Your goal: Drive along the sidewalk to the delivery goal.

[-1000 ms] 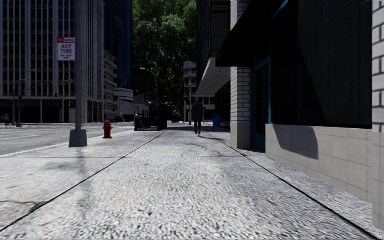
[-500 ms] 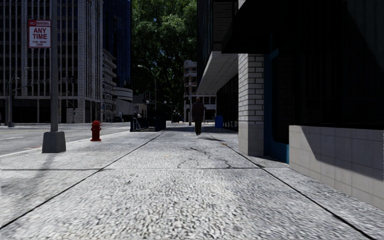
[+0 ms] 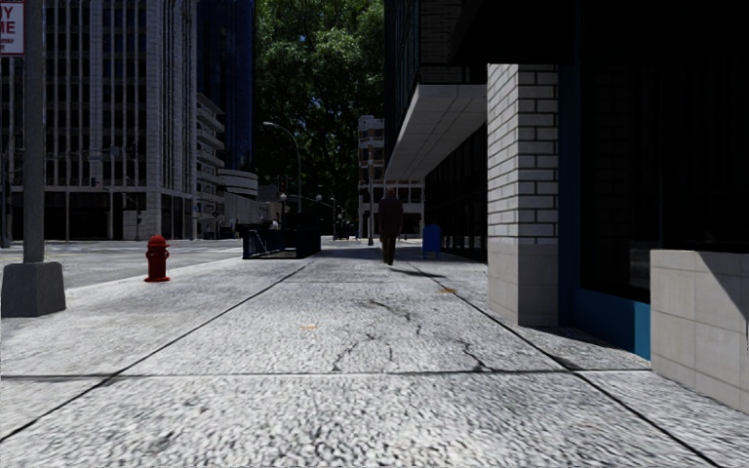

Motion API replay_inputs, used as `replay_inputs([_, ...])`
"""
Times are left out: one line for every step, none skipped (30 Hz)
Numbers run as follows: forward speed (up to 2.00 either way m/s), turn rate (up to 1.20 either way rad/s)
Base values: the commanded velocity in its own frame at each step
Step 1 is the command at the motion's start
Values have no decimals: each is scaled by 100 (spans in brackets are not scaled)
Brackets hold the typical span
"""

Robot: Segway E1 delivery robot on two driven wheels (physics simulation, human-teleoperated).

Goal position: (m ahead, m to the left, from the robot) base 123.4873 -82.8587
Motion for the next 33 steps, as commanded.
replay_inputs([200, 0])
replay_inputs([200, 0])
replay_inputs([200, 0])
replay_inputs([200, 0])
replay_inputs([200, 0])
replay_inputs([200, 0])
replay_inputs([200, 0])
replay_inputs([200, 0])
replay_inputs([200, 0])
replay_inputs([200, 0])
replay_inputs([200, 0])
replay_inputs([200, 0])
replay_inputs([200, 0])
replay_inputs([200, 0])
replay_inputs([200, 0])
replay_inputs([200, 0])
replay_inputs([200, 0])
replay_inputs([200, 0])
replay_inputs([200, 0])
replay_inputs([200, 0])
replay_inputs([200, 0])
replay_inputs([200, 0])
replay_inputs([200, 0])
replay_inputs([200, 0])
replay_inputs([200, 0])
replay_inputs([200, 0])
replay_inputs([200, 0])
replay_inputs([200, 0])
replay_inputs([200, 0])
replay_inputs([200, 0])
replay_inputs([200, 0])
replay_inputs([200, 0])
replay_inputs([200, 0])
